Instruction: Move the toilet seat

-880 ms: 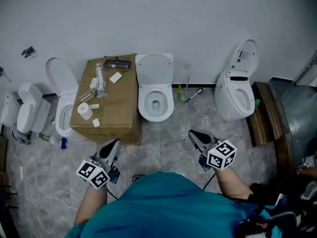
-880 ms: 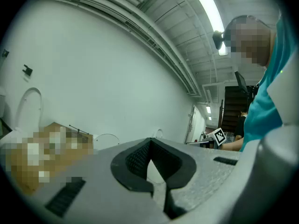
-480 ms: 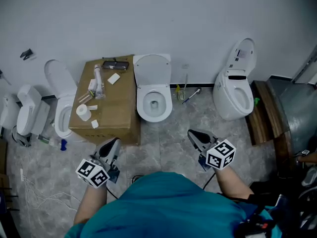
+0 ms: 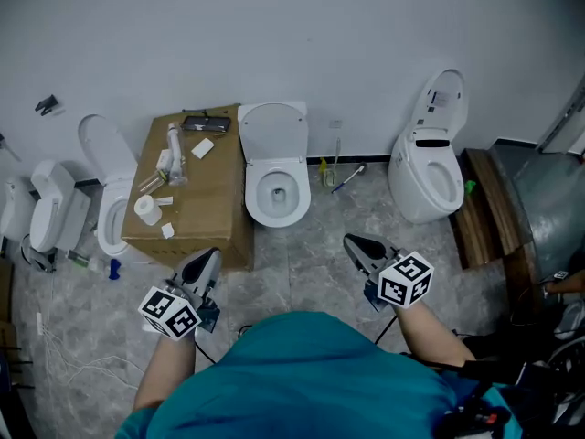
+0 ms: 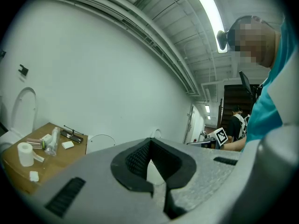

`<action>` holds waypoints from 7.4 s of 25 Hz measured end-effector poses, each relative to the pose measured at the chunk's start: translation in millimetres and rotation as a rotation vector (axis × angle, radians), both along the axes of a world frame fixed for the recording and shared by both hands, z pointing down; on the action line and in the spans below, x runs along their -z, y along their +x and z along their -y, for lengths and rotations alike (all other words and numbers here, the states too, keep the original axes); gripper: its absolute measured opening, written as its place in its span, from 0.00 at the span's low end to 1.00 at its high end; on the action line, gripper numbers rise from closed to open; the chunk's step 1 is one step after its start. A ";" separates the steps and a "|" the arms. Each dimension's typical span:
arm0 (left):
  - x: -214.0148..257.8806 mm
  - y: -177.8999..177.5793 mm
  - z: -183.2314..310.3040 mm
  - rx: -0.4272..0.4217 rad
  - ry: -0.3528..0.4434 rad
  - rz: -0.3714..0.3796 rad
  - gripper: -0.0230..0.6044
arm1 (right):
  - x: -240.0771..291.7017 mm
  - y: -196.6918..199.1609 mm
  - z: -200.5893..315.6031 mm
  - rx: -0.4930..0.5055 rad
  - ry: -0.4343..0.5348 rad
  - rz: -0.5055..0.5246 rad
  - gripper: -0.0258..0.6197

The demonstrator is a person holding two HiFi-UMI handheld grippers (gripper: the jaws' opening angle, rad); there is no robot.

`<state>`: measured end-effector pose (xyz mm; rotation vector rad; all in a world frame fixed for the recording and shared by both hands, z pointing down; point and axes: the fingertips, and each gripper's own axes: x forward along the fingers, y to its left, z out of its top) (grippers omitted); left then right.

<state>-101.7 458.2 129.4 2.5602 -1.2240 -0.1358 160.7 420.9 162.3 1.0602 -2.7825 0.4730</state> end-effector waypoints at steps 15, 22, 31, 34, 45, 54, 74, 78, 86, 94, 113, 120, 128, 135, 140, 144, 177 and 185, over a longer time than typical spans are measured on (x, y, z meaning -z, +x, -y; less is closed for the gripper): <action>-3.5 87.5 5.8 0.024 -0.007 -0.043 0.01 | 1.0 59.3 17.6 0.116 -0.015 -0.008 0.02; -19.7 56.2 47.8 0.002 -0.033 -0.057 0.01 | -9.6 18.9 52.1 0.120 -0.033 -0.013 0.02; -34.8 -22.4 163.6 -0.132 -0.065 -0.042 0.01 | -16.0 -65.9 143.9 0.016 -0.017 0.001 0.02; -33.0 -46.3 198.3 -0.181 -0.070 -0.033 0.01 | -12.4 -89.7 172.7 -0.031 -0.015 0.006 0.02; -46.0 -83.3 271.6 -0.270 -0.107 -0.048 0.01 | -8.7 -122.2 234.7 -0.115 -0.013 -0.015 0.02; -59.3 -45.6 329.1 -0.217 -0.142 -0.027 0.01 | -19.8 -81.5 293.4 -0.077 -0.028 0.007 0.02; -133.9 96.4 426.7 0.039 -0.299 0.045 0.01 | -126.5 12.8 402.2 0.394 -0.050 -0.162 0.02; -165.0 78.1 429.6 -0.019 -0.351 0.050 0.01 | -158.5 -26.3 401.4 0.433 -0.030 -0.222 0.02; -253.3 65.3 418.8 -0.086 -0.474 0.083 0.01 | -246.9 -84.8 400.2 0.477 -0.048 -0.302 0.02; -341.7 65.7 421.3 -0.077 -0.522 0.098 0.01 | -367.8 -101.2 397.7 0.587 -0.031 -0.423 0.13; -523.3 60.7 423.9 -0.014 -0.604 0.151 0.01 | -634.2 -116.6 353.6 0.995 0.111 -0.842 0.44; -553.9 47.3 424.8 0.004 -0.619 0.163 0.01 | -692.4 -126.8 347.0 1.107 0.168 -0.991 0.54; -566.6 32.5 432.3 0.035 -0.613 0.177 0.01 | -726.0 -131.9 342.0 1.136 0.179 -1.100 0.55; -565.6 27.8 434.0 0.052 -0.619 0.159 0.01 | -735.3 -135.2 337.9 1.169 0.188 -1.142 0.49; -565.4 26.0 433.5 0.057 -0.610 0.157 0.01 | -735.6 -134.9 336.2 1.188 0.197 -1.152 0.46; -565.3 24.8 431.8 0.058 -0.613 0.145 0.01 | -733.4 -135.1 336.3 1.190 0.199 -1.153 0.45; -517.4 13.3 445.6 0.084 -0.560 0.109 0.01 | -642.8 -135.3 341.9 0.875 0.379 -1.058 0.34; -491.4 16.1 450.1 0.091 -0.537 0.103 0.01 | -602.4 -134.6 347.1 0.829 0.399 -1.026 0.29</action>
